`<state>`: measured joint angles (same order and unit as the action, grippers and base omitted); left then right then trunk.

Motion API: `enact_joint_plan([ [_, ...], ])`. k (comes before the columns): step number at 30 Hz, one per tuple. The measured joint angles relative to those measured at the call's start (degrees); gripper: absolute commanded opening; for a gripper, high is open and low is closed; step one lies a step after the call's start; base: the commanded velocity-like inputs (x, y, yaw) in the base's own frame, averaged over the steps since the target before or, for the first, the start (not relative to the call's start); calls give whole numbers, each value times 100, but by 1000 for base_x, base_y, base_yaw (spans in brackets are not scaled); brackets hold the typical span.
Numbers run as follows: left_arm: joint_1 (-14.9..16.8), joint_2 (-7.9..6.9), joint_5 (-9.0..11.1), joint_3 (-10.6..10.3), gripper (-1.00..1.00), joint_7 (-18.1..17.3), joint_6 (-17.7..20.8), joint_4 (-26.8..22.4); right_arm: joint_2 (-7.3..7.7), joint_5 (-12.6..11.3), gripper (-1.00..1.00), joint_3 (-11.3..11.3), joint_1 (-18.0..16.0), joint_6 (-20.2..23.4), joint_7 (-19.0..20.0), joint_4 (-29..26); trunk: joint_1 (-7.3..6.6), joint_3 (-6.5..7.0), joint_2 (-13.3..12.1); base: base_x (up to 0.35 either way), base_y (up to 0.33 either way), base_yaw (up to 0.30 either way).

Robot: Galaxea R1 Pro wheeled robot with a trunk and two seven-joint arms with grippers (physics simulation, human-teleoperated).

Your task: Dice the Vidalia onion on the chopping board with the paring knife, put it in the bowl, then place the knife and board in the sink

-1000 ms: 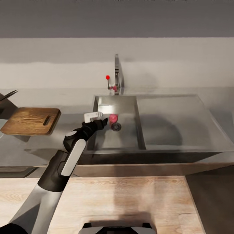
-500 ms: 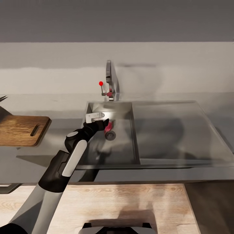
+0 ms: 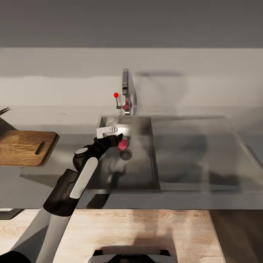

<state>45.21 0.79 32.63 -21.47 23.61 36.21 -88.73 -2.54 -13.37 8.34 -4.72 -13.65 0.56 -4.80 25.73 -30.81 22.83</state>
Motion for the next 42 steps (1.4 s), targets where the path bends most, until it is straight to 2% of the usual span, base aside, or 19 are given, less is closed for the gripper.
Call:
enact_joint_plan([
  [6,1,0,0,-3,100,0,-3,1,13,-4,100,0,0,0,-1,7,1,-14,0,200,0,45],
  [25,1,0,0,-28,100,0,1,3,10,-6,100,6,1,0,4,8,2,-15,0,34,-40,1],
  [34,1,1,0,-121,100,0,1,7,8,-8,100,9,1,1,6,8,2,-15,0,2,-3,0],
  [36,1,-2,0,-163,100,0,1,24,4,-8,100,9,1,1,3,8,2,-15,0,0,0,0],
  [38,0,-6,3,-297,100,0,-2,59,0,-8,100,9,1,1,4,8,2,-15,0,0,0,0],
  [42,0,-11,0,-351,100,0,0,86,-1,-9,100,9,1,1,3,8,2,-15,0,0,0,0],
])
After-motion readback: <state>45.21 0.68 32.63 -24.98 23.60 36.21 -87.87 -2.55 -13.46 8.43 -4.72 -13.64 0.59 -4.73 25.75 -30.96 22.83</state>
